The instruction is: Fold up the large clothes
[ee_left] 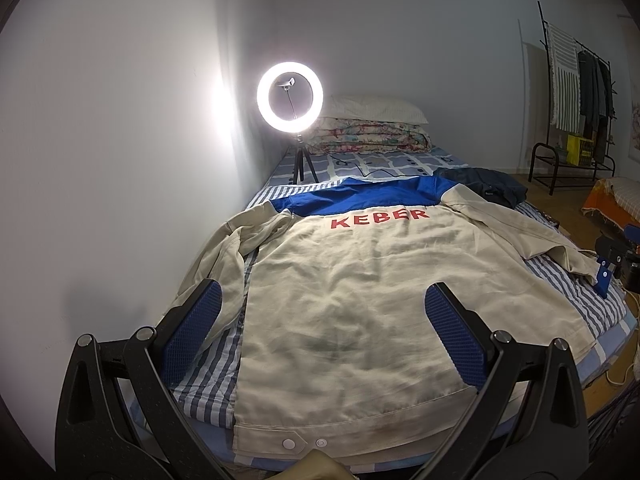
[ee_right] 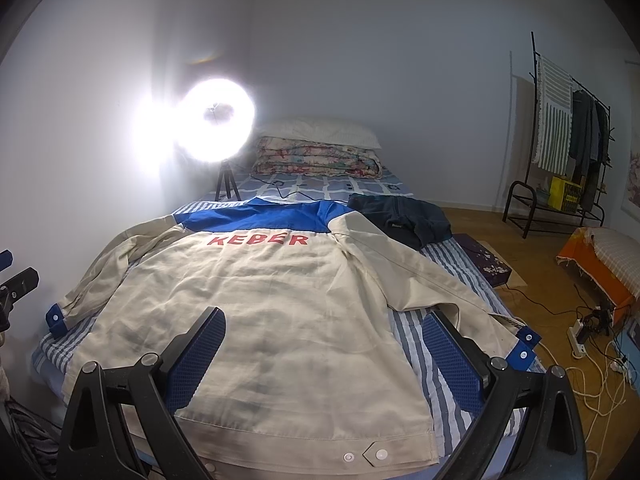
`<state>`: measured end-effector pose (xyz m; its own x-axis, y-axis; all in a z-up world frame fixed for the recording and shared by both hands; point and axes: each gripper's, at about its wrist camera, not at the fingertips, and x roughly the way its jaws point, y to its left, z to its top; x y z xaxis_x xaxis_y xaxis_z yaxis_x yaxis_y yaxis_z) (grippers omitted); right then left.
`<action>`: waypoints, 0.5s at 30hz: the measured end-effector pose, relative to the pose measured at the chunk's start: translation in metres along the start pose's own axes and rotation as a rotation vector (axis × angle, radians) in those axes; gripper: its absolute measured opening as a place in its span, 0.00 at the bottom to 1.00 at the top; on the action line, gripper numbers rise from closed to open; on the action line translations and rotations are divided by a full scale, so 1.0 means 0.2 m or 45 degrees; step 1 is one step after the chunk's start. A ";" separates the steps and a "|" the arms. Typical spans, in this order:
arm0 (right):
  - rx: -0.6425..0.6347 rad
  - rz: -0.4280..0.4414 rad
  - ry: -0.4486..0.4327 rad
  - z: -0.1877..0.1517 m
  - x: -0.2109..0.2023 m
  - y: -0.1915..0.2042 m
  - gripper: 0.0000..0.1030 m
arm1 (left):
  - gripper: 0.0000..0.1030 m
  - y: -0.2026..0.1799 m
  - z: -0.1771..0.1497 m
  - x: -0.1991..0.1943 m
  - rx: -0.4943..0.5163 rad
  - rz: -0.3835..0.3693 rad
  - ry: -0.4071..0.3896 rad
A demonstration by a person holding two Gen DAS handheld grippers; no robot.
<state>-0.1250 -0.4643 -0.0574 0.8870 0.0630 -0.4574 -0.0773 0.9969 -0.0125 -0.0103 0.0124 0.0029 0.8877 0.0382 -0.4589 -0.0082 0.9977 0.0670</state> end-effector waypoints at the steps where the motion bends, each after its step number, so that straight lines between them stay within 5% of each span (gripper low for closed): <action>1: 0.000 -0.002 0.002 0.00 0.00 0.00 0.97 | 1.00 0.00 0.00 0.00 0.000 0.000 0.000; 15: 0.053 0.023 0.003 0.06 -0.10 0.08 0.97 | 1.00 0.10 0.12 -0.10 -0.025 0.005 -0.079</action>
<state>-0.1386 -0.4490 -0.0383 0.8847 0.0811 -0.4590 -0.0745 0.9967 0.0325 -0.0180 0.0296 0.0348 0.9144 0.0395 -0.4029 -0.0205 0.9985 0.0513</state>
